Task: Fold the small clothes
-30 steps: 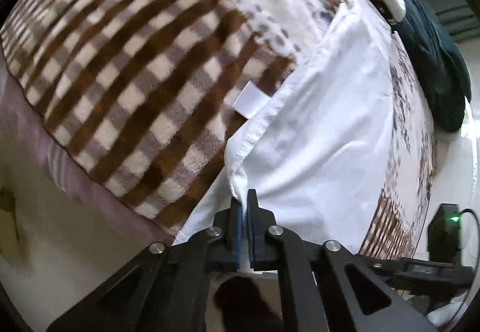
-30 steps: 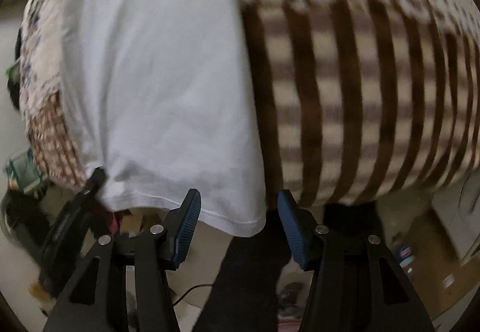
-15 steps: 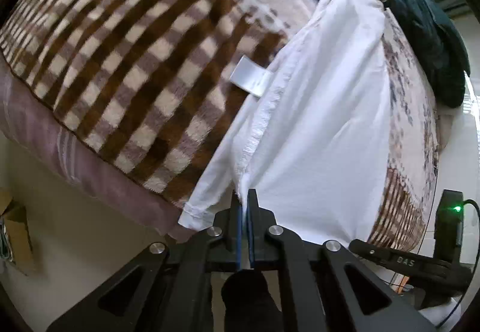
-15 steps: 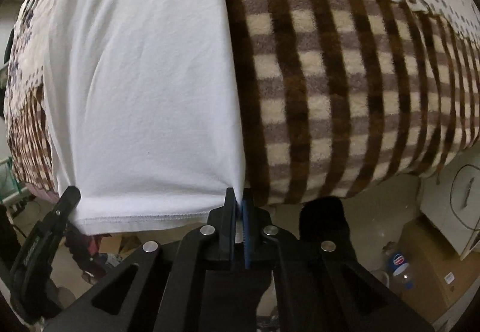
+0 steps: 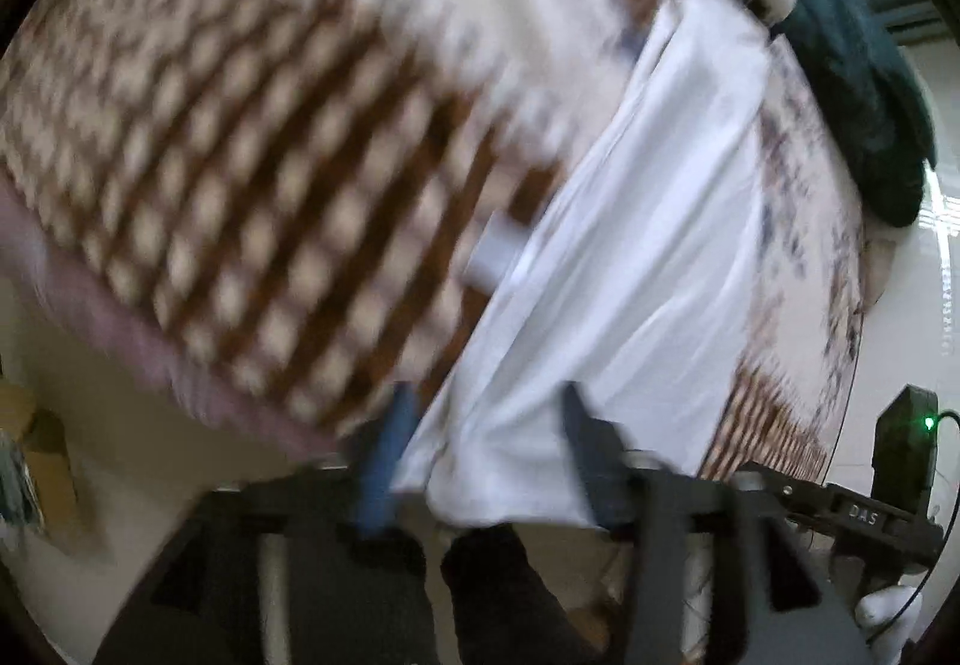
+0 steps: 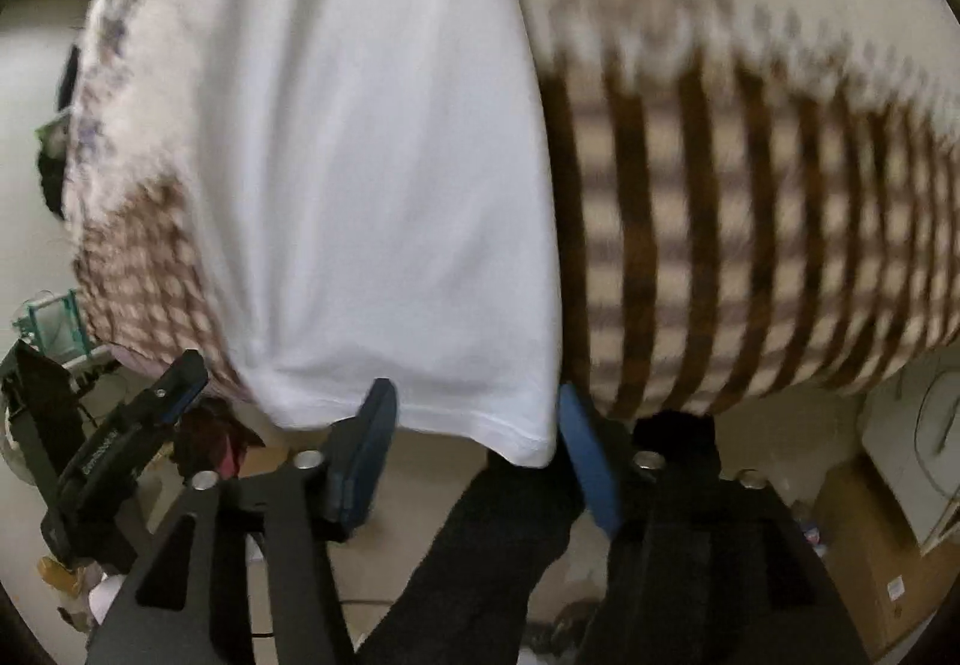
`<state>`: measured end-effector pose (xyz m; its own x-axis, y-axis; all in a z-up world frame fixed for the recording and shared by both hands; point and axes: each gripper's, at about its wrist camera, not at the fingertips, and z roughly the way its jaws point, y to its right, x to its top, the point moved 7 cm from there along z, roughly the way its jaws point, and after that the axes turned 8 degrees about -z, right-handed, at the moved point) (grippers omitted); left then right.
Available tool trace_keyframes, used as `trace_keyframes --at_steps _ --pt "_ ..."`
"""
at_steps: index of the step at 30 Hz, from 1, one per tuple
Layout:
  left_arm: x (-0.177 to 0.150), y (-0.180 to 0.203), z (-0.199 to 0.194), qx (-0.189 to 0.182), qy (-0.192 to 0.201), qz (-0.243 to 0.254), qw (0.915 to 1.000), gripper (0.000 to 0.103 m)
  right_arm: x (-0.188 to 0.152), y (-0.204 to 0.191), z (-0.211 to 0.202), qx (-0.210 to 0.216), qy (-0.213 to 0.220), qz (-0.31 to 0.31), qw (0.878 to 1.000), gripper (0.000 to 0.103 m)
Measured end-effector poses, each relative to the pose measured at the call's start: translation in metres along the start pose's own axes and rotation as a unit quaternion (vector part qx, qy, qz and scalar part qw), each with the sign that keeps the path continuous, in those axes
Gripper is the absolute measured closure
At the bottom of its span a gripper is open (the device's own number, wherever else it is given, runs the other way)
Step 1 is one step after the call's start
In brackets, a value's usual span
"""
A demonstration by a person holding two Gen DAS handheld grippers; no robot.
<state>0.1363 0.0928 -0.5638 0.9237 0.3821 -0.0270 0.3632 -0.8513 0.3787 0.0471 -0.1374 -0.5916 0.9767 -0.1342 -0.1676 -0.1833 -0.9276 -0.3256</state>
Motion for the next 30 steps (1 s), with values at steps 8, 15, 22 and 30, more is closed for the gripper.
trace_keyframes --at_steps 8,15,22,30 --pt "0.163 0.122 -0.027 -0.043 0.103 0.038 0.993 0.016 0.127 -0.017 -0.083 0.06 0.116 0.034 0.991 0.029" --pt "0.286 0.202 0.038 -0.033 0.097 0.054 0.9933 0.016 0.286 0.03 -0.116 0.089 0.167 0.063 0.98 0.029" --pt "0.354 0.242 0.12 -0.026 0.05 0.061 0.9965 0.027 0.416 0.065 -0.101 0.093 0.151 0.066 0.982 0.03" --pt "0.384 0.231 0.137 0.002 0.089 0.093 0.9916 0.099 0.509 0.068 -0.061 0.071 0.129 0.033 0.989 0.031"
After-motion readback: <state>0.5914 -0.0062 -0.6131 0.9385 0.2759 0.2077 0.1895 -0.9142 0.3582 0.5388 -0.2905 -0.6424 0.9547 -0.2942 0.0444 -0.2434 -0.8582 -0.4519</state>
